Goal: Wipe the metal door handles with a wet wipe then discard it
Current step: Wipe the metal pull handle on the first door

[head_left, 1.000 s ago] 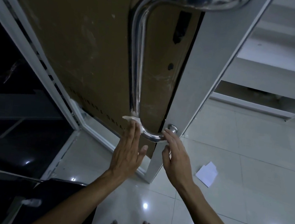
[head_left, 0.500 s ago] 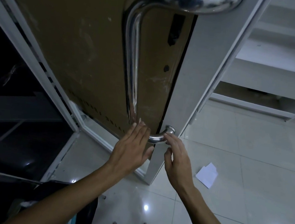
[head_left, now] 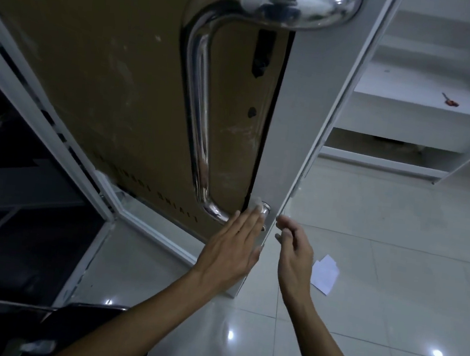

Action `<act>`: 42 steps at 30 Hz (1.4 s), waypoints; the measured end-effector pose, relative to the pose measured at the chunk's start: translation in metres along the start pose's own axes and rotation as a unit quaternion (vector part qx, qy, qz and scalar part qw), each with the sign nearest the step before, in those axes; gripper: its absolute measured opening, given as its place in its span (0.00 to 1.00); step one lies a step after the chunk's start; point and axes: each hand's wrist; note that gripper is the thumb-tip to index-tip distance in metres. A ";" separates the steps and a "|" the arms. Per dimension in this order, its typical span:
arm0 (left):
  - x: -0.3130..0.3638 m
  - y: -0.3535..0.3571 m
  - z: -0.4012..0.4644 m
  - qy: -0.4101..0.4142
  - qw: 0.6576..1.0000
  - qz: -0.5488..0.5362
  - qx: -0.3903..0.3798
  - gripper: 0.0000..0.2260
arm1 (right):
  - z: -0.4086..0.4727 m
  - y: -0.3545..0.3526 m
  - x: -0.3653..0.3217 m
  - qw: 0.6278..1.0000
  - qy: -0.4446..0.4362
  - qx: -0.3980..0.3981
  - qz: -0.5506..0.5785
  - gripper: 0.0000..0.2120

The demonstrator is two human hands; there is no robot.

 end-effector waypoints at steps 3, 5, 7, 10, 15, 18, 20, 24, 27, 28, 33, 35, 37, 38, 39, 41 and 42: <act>-0.017 0.004 -0.015 0.028 0.999 -0.038 -0.007 0.27 | 0.008 0.003 -0.011 0.988 -0.078 -0.085 -0.107 0.16; -0.029 0.004 -0.026 0.043 0.998 -0.054 -0.005 0.27 | 0.011 0.011 -0.015 0.965 -0.124 -0.127 -0.195 0.15; -0.038 0.000 -0.031 0.071 0.994 -0.079 0.005 0.25 | 0.012 0.017 -0.015 0.922 -0.181 -0.158 -0.303 0.17; -0.053 -0.007 -0.031 0.122 0.978 -0.166 0.012 0.24 | 0.009 0.026 -0.015 0.876 -0.236 -0.183 -0.379 0.20; -0.074 -0.006 -0.042 0.112 0.979 -0.158 0.059 0.24 | 0.014 0.036 -0.014 0.838 -0.285 -0.132 -0.446 0.18; -0.084 -0.004 -0.048 0.082 0.981 -0.141 0.109 0.21 | 0.017 0.051 -0.019 0.811 -0.280 -0.147 -0.491 0.18; -0.088 -0.004 -0.050 0.072 0.977 -0.144 0.141 0.18 | 0.014 0.066 -0.025 0.799 -0.288 -0.146 -0.508 0.12; -0.090 -0.006 -0.052 0.029 0.965 -0.180 0.187 0.16 | 0.012 0.086 -0.031 0.830 -0.251 -0.095 -0.489 0.17; -0.088 -0.008 -0.047 0.024 0.963 -0.185 0.196 0.16 | -0.003 0.086 -0.018 0.837 -0.253 -0.110 -0.473 0.21; -0.087 -0.009 -0.044 0.031 0.963 -0.184 0.195 0.17 | -0.009 0.084 -0.013 0.835 -0.254 -0.122 -0.473 0.23; -0.087 -0.010 -0.039 0.042 0.960 -0.198 0.196 0.15 | -0.026 0.098 -0.002 0.825 -0.257 -0.131 -0.486 0.28; -0.087 -0.010 -0.038 0.043 0.956 -0.201 0.208 0.16 | -0.022 0.112 -0.009 0.844 -0.233 -0.118 -0.468 0.27; -0.088 -0.013 -0.036 0.045 0.954 -0.204 0.214 0.17 | -0.021 0.122 -0.012 0.858 -0.215 -0.103 -0.455 0.27; -0.089 -0.014 -0.035 0.043 0.954 -0.208 0.212 0.17 | -0.022 0.123 -0.010 0.857 -0.211 -0.097 -0.460 0.27; -0.088 -0.015 -0.034 0.041 0.954 -0.212 0.207 0.18 | -0.024 0.120 -0.006 0.851 -0.211 -0.089 -0.473 0.28; -0.086 -0.014 -0.032 0.048 0.956 -0.219 0.189 0.18 | -0.029 0.109 0.008 0.833 -0.207 -0.074 -0.507 0.31; -0.085 -0.013 -0.032 0.054 0.958 -0.218 0.178 0.18 | -0.031 0.102 0.014 0.828 -0.200 -0.066 -0.519 0.33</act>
Point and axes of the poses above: each hand's wrist, its own z-axis towards the middle knuckle, its own y-axis out of the palm, x = y × z, and after that the axes turned 4 degrees about -x, right-handed
